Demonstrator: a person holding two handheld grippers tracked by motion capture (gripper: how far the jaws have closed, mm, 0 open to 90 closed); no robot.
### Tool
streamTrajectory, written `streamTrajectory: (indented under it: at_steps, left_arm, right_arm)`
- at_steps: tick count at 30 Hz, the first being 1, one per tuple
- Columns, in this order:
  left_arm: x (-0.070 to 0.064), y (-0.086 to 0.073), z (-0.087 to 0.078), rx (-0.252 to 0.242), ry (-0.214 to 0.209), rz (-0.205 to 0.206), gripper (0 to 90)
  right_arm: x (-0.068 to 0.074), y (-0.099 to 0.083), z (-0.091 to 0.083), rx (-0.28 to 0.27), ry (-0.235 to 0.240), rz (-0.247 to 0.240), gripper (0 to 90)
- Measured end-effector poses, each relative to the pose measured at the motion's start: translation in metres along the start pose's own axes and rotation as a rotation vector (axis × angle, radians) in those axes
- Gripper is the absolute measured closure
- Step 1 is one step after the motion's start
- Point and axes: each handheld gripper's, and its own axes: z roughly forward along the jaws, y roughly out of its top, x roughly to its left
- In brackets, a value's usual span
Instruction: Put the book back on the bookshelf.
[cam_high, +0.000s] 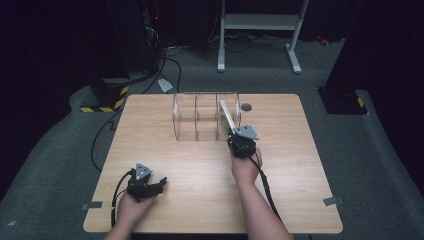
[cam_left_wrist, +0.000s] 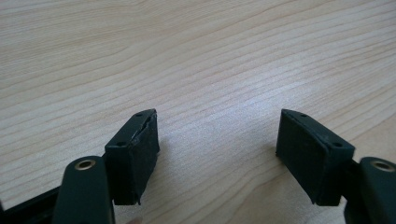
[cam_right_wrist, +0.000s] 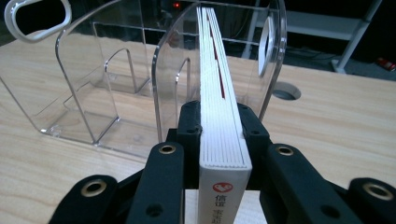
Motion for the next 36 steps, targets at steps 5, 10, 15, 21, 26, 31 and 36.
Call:
streamTrajectory:
  at_steps: [5, 10, 15, 21, 26, 31, 36]
  left_arm:
    - [0.0, 0.0, 0.0, -0.001, 0.0, 0.0, 29.6]
    - [0.0, 0.0, 0.0, 0.0, 0.0, 0.002, 29.6]
    - [0.0, 0.0, 0.0, 0.0, 0.0, 0.001, 29.5]
    - [0.0, 0.0, 0.0, -0.001, 0.0, 0.002, 29.6]
    - [0.0, 0.0, 0.0, 0.0, 0.0, 0.002, 29.6]
    - [0.0, 0.0, 0.0, 0.0, 0.0, 0.001, 29.6]
    - [0.0, 0.0, 0.0, 0.0, 0.0, 0.0, 29.6]
  right_arm:
    - [0.002, 0.008, 0.003, -0.031, -0.029, -0.002, 75.5]
    - [0.001, 0.016, 0.009, -0.036, -0.058, 0.005, 75.4]
    - [0.002, 0.017, 0.019, -0.024, -0.078, -0.004, 75.4]
    - [0.003, 0.018, 0.025, -0.021, -0.088, 0.008, 75.4]
    - [0.003, 0.019, 0.027, -0.025, -0.1, 0.008, 75.4]
    - [0.002, 0.019, 0.028, -0.029, -0.107, 0.004, 75.4]
    - [0.002, 0.019, 0.028, -0.039, -0.116, 0.002, 75.3]
